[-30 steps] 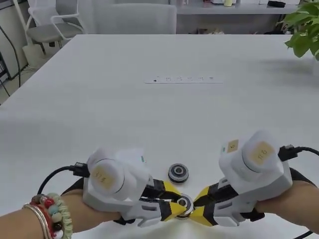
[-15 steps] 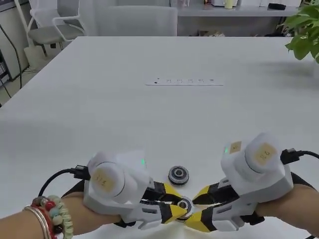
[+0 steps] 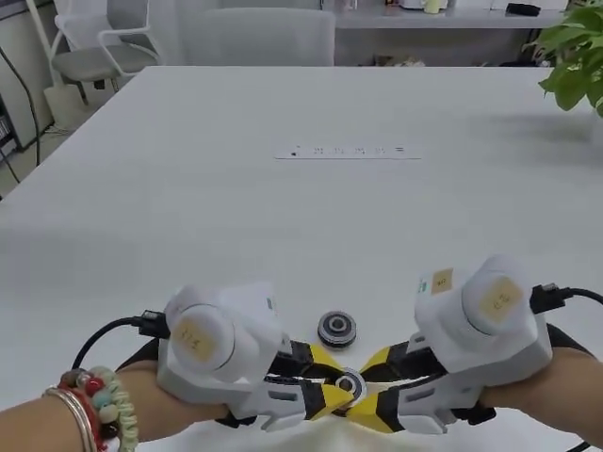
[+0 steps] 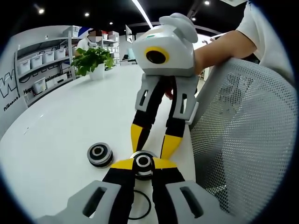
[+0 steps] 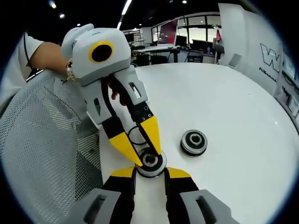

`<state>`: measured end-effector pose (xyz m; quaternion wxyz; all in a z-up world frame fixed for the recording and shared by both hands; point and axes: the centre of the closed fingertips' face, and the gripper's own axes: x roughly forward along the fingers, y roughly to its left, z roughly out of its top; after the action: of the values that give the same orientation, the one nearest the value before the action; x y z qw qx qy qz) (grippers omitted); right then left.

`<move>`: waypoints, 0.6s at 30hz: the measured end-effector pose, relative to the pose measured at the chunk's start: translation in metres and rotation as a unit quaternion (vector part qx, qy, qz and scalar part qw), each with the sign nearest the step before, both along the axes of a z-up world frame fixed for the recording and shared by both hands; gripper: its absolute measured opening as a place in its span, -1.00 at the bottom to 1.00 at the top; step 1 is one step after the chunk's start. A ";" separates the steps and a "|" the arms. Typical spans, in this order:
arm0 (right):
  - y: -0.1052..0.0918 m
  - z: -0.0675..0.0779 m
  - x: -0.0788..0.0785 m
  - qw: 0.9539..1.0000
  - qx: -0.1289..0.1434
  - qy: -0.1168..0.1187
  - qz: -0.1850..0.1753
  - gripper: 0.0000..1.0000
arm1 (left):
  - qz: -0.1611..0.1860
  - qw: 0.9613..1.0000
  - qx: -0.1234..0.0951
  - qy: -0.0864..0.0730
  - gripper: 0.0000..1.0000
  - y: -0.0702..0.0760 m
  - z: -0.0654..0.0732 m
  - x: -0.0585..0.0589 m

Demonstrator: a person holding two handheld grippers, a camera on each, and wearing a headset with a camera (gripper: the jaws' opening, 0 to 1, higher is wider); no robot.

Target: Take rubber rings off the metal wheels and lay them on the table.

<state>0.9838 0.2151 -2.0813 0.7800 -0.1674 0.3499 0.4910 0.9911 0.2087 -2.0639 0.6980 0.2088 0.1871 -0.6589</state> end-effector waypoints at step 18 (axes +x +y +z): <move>-0.013 -0.006 0.001 0.999 -0.036 0.000 0.003 -1.00 | 0.004 1.000 0.000 0.001 -0.84 0.001 0.000 0.001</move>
<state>0.9849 0.2023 -2.0874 0.7721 -0.1966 0.3669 0.4802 0.9924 0.2101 -2.0640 0.7002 0.2077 0.1884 -0.6566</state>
